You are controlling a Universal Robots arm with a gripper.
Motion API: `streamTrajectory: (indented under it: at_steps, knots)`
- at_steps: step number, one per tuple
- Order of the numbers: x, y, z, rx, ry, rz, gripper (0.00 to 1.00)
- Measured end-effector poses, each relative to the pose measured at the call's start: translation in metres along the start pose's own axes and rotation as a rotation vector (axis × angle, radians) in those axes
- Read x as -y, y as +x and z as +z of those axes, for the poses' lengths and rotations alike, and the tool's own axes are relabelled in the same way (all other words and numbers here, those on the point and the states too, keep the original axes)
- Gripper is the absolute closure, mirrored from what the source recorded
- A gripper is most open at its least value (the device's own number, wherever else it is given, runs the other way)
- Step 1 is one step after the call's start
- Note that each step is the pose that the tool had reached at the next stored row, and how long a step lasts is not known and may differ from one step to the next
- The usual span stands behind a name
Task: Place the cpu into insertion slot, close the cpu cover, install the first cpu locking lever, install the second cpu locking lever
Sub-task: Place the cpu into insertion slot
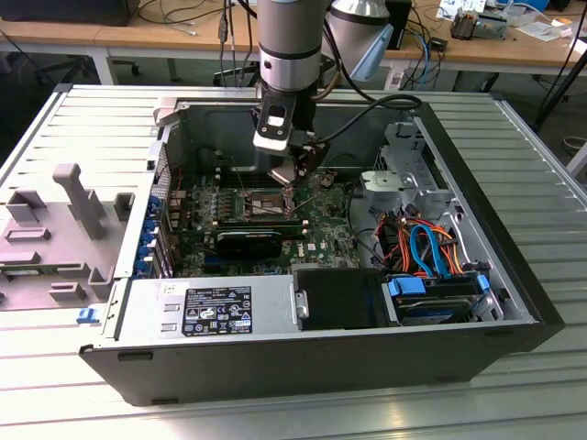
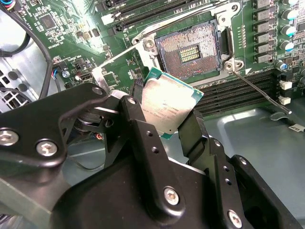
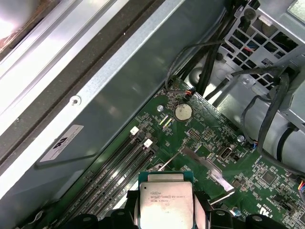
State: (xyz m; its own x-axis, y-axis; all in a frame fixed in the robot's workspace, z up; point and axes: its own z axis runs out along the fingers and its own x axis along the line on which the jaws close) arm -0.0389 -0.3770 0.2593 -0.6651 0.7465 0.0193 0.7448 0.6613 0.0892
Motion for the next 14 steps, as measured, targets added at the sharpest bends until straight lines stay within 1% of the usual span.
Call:
streamTrajectory:
  at_steps: [14]
  knots:
    - [0.0000, 0.0000, 0.0004, 0.0013, -0.0002, 0.014, 0.46]
